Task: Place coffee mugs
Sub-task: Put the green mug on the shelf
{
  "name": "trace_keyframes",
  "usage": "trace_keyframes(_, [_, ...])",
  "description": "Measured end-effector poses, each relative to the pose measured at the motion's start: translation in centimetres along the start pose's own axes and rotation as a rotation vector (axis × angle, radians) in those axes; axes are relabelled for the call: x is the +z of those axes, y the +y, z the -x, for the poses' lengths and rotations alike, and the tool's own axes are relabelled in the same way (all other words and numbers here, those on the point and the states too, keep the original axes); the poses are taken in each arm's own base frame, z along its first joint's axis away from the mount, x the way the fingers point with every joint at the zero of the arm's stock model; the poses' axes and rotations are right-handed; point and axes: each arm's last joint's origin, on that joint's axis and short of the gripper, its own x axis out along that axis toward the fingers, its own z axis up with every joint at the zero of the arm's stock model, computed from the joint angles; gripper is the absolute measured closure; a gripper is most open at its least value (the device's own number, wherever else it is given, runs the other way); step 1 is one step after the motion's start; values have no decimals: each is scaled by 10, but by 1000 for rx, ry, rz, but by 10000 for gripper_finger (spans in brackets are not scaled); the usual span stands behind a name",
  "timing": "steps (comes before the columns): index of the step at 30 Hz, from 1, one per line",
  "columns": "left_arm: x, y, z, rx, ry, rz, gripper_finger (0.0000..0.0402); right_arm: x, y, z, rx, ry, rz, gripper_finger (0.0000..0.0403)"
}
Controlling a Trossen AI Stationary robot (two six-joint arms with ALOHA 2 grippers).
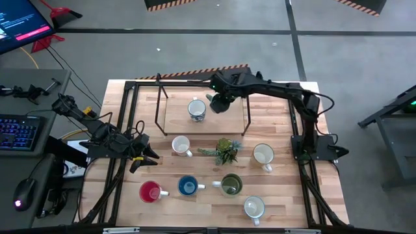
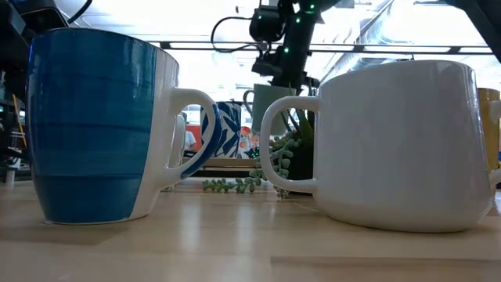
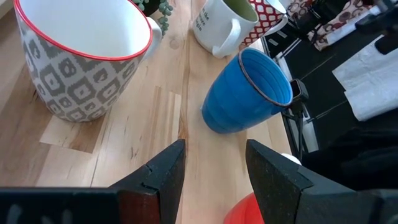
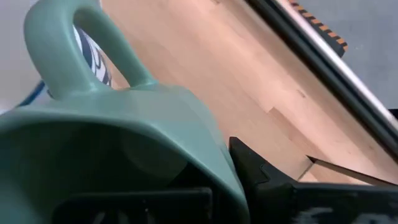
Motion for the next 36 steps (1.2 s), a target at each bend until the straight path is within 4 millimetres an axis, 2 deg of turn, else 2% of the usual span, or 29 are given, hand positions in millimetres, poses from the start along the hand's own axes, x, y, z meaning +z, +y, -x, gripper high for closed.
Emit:
trace_keyframes(6, [0, 0, 0, -2, -2, 1, 243, 1, 3, -23, -5, 41, -15, 403])
trace_keyframes(11, [0, 0, 0, -2, -2, 1, 243, 4, -3, -35, -35, 43, -44, 403])
trace_keyframes(21, [0, 0, 0, -2, -2, 1, 243, 12, -21, -41, 12, 54, -98, 403])
trace_keyframes(36, [0, 0, 0, -2, -2, 1, 243, 12, -21, -51, 15, 70, -98, 403])
